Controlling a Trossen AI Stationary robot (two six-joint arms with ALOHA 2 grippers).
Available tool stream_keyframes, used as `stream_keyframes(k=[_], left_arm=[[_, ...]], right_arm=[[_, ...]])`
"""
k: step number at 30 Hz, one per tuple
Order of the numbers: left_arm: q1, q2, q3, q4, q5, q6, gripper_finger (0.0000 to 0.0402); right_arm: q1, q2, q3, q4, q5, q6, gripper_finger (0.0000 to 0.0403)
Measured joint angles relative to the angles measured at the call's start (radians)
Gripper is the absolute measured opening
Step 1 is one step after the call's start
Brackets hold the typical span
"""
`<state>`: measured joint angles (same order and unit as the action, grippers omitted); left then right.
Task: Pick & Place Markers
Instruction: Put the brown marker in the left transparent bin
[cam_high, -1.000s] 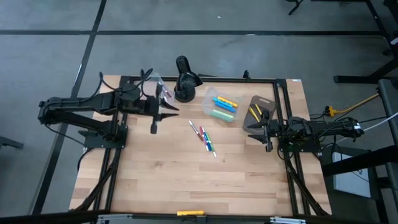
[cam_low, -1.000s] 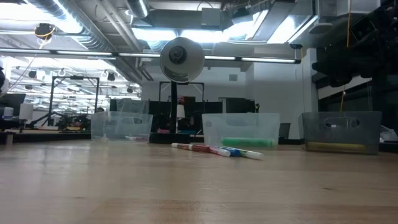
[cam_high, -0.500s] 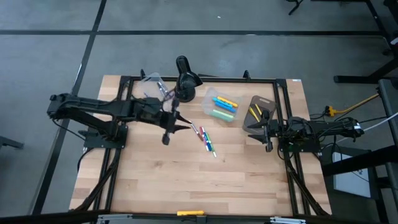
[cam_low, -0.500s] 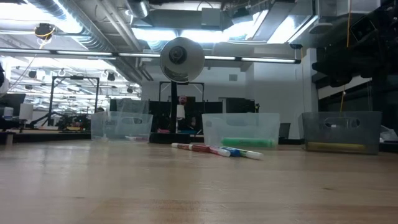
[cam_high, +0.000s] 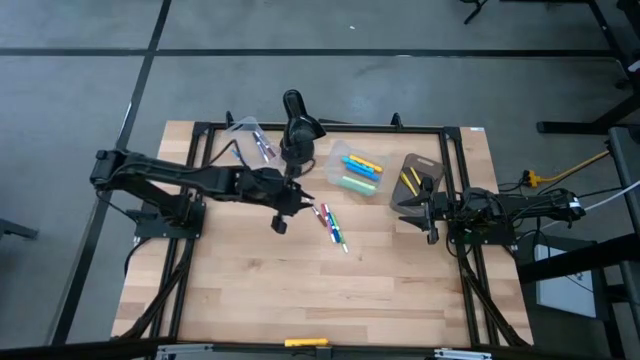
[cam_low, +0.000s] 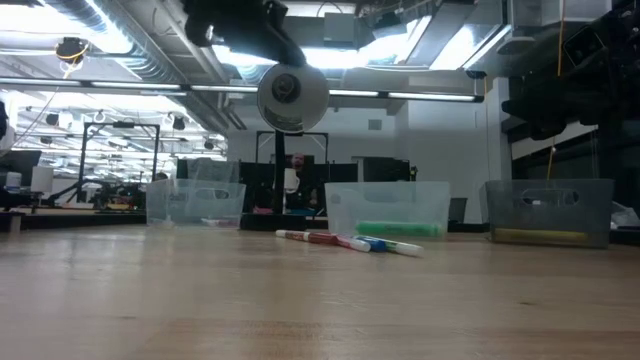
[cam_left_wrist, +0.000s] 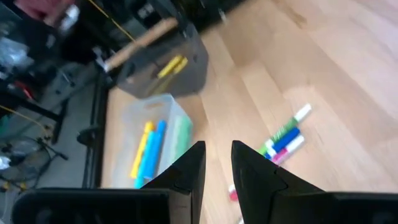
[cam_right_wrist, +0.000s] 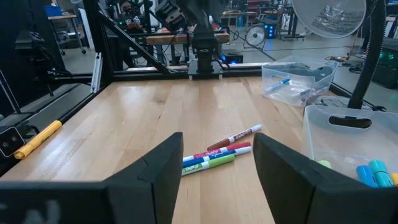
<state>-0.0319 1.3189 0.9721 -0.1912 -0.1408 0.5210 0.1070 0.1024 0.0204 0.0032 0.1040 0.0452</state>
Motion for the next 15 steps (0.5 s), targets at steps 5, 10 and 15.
stream_keyframes(k=[5, 10, 15], left_arm=[[0.000, 0.073, 0.085, -0.129, -0.044, -0.002, 0.0072], [0.001, 0.168, 0.170, -0.236, -0.062, 0.000, 0.0072], [0.001, 0.261, 0.231, -0.286, -0.130, 0.047, 0.0073]], right_arm=[[0.000, 0.000, 0.000, 0.000, 0.000, 0.000, 0.0194], [0.000, 0.000, 0.000, 0.000, 0.000, 0.000, 0.0194], [0.000, 0.000, 0.000, 0.000, 0.000, 0.000, 0.0194]])
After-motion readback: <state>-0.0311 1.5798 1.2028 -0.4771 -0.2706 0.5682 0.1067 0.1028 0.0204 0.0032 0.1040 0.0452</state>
